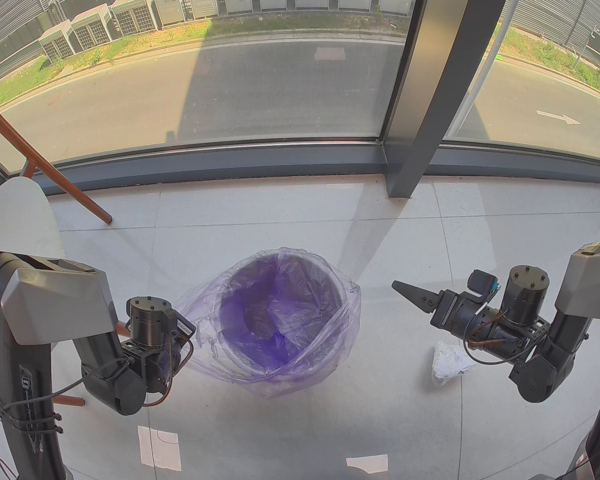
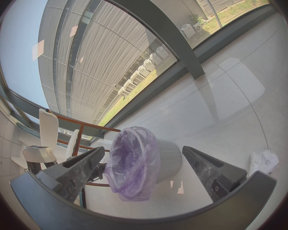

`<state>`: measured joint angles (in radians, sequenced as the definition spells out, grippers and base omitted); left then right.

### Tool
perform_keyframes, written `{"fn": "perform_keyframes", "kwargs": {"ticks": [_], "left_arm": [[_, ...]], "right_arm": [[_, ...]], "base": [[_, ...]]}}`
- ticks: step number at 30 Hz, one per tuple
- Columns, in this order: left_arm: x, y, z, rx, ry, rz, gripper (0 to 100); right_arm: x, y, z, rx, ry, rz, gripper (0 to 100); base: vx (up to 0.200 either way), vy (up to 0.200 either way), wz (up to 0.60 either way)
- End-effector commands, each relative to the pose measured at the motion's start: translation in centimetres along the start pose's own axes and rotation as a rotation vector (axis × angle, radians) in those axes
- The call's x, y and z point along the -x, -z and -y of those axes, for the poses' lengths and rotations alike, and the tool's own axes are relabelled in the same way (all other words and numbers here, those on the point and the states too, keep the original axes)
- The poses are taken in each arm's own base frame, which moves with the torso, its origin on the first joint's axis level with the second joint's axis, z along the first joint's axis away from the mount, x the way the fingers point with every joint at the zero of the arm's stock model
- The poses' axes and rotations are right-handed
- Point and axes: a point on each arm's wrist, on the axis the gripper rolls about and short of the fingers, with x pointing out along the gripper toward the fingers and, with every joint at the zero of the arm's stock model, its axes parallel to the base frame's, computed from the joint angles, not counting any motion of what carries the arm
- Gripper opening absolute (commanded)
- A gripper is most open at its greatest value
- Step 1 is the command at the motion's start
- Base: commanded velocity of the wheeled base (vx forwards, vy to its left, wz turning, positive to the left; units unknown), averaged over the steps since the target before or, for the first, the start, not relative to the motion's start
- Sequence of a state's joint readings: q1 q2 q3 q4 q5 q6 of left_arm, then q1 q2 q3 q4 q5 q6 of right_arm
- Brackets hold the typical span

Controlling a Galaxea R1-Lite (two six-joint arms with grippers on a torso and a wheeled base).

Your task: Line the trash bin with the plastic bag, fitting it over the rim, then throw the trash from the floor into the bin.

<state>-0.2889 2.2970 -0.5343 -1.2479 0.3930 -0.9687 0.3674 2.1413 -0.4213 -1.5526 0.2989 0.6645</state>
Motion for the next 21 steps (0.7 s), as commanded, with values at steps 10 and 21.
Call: {"fn": "perform_keyframes", "kwargs": {"ticks": [10, 21], "left_arm": [[5.5, 0.3, 0.1, -0.031, 0.045, -0.071, 0], [6.9, -0.5, -2.0, -0.286, -0.057, 0.096, 0]], "right_arm": [[4.3, -3.8, -2.7, 0.045, -0.044, 0.144, 100], [5.3, -3.4, -3.0, 0.091, -0.035, 0.133, 100]], "base": [[0.000, 0.000, 0.00], [0.000, 0.000, 0.00]]}}
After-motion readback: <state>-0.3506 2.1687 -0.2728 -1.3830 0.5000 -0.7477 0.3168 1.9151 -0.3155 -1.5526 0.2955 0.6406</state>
